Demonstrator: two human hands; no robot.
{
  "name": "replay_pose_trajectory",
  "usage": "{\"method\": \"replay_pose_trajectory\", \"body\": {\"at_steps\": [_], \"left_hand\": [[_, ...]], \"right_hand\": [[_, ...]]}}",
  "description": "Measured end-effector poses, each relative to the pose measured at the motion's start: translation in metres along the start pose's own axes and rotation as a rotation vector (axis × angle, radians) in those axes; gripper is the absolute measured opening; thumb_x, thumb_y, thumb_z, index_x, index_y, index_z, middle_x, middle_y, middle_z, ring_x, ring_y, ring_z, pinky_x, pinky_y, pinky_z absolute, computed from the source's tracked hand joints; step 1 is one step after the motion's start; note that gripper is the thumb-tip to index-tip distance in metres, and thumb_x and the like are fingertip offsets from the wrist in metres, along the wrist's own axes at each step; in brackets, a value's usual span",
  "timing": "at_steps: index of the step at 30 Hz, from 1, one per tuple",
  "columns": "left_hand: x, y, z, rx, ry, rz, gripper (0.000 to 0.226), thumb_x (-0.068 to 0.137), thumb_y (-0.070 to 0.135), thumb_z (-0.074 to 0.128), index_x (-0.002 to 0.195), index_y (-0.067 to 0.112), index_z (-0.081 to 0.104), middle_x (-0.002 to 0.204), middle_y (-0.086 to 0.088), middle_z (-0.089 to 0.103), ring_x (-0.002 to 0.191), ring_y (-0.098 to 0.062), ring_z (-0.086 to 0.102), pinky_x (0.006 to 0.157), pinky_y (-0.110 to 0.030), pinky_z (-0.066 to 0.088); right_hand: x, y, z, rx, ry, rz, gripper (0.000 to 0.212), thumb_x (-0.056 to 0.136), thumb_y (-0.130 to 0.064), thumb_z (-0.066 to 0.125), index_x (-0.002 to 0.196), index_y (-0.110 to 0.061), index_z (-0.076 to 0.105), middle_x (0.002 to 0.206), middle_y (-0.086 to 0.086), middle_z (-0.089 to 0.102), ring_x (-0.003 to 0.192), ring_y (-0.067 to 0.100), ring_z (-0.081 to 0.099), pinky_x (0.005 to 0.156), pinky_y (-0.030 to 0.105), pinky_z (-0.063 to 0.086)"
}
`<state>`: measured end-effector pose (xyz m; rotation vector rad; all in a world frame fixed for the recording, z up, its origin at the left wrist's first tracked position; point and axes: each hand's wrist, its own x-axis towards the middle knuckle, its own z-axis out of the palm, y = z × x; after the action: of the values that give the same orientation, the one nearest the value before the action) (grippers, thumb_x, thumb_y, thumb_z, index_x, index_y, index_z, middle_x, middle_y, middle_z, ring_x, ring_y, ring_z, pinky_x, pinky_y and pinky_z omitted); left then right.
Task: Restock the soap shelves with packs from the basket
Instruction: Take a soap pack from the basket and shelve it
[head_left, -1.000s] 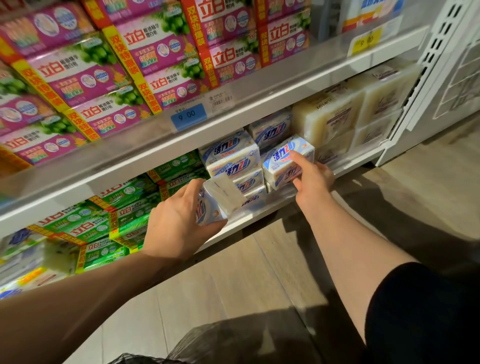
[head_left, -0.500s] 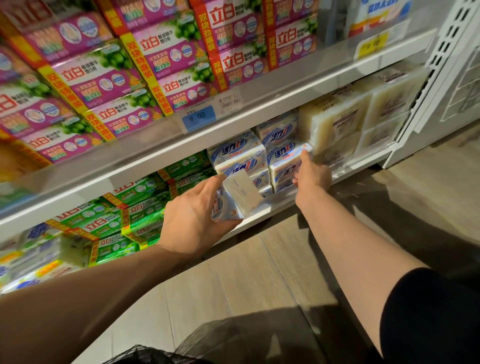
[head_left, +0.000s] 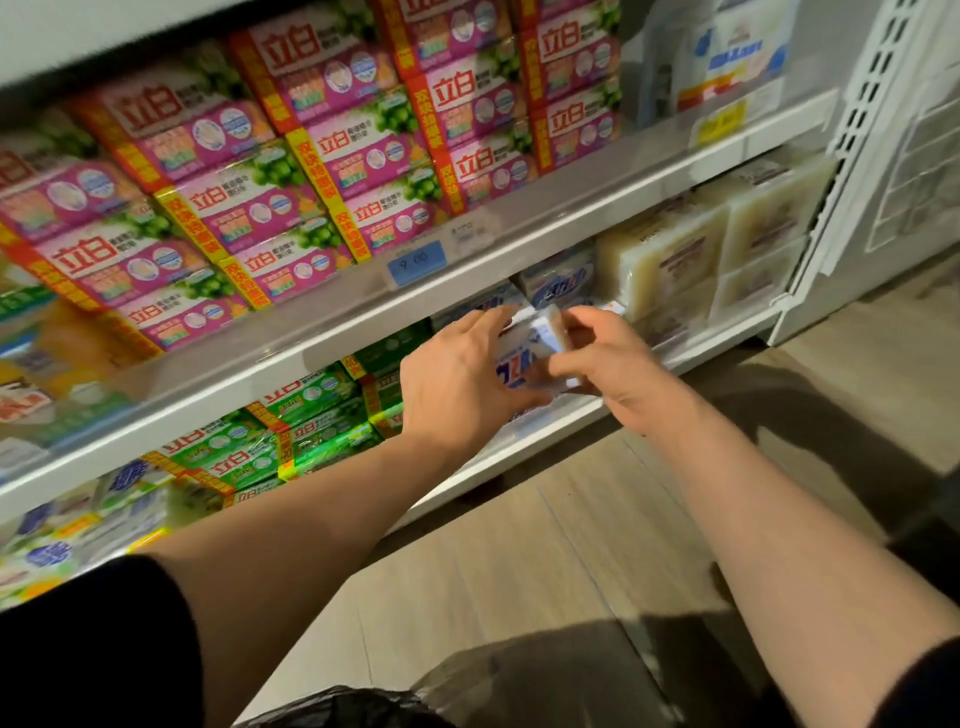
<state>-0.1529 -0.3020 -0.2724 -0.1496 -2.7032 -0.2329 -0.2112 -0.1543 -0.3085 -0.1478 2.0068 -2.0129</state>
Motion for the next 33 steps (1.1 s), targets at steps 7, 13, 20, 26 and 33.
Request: {"method": "replay_pose_trajectory", "body": {"at_steps": [7,13,20,26,33], "left_hand": [[-0.004,-0.024,0.025,0.015,-0.151,0.010,0.065,0.087,0.037,0.067,0.143,0.016,0.042,0.146,0.000,0.043,0.132,-0.019,0.041,0.102,-0.029,0.038],[-0.004,-0.042,0.034,0.097,-0.379,0.044,0.087,0.090,0.037,0.063,0.155,0.012,0.010,0.161,-0.005,0.012,0.149,-0.021,0.010,0.122,-0.033,0.011],[-0.003,-0.052,0.035,0.117,-0.402,0.070,0.091,0.088,0.030,0.065,0.155,0.016,0.004,0.162,-0.002,0.011,0.147,-0.017,0.011,0.119,-0.026,0.011],[-0.004,-0.051,0.042,0.115,-0.345,0.059,0.089,0.086,0.024,0.065,0.155,0.014,0.010,0.160,-0.002,0.017,0.146,-0.018,0.016,0.117,-0.024,0.013],[-0.006,-0.057,0.043,0.116,-0.343,0.085,0.090,0.087,0.025,0.062,0.155,0.017,0.003,0.162,0.000,0.011,0.147,-0.018,0.011,0.117,-0.022,0.010]], "right_hand": [[-0.007,0.041,-0.061,0.646,0.319,-0.004,0.051,0.061,0.024,0.061,0.095,-0.012,0.054,0.097,0.012,0.067,0.092,0.031,0.067,0.076,0.043,0.058],[0.006,0.047,-0.059,0.751,0.470,-0.057,0.053,0.068,0.024,0.061,0.104,-0.014,0.053,0.110,0.017,0.065,0.090,0.024,0.069,0.073,0.035,0.058],[0.022,0.039,-0.056,0.792,0.469,-0.118,0.048,0.070,0.019,0.064,0.107,-0.012,0.057,0.113,0.017,0.065,0.100,0.027,0.067,0.082,0.038,0.056],[0.039,0.026,-0.038,0.875,0.406,-0.122,0.056,0.060,0.016,0.070,0.107,-0.007,0.050,0.108,0.018,0.064,0.107,0.033,0.064,0.091,0.045,0.054],[0.056,0.045,-0.022,0.593,0.522,0.045,0.067,0.078,-0.013,0.077,0.137,-0.013,0.048,0.117,0.003,0.067,0.107,0.014,0.063,0.100,0.036,0.043]]}}
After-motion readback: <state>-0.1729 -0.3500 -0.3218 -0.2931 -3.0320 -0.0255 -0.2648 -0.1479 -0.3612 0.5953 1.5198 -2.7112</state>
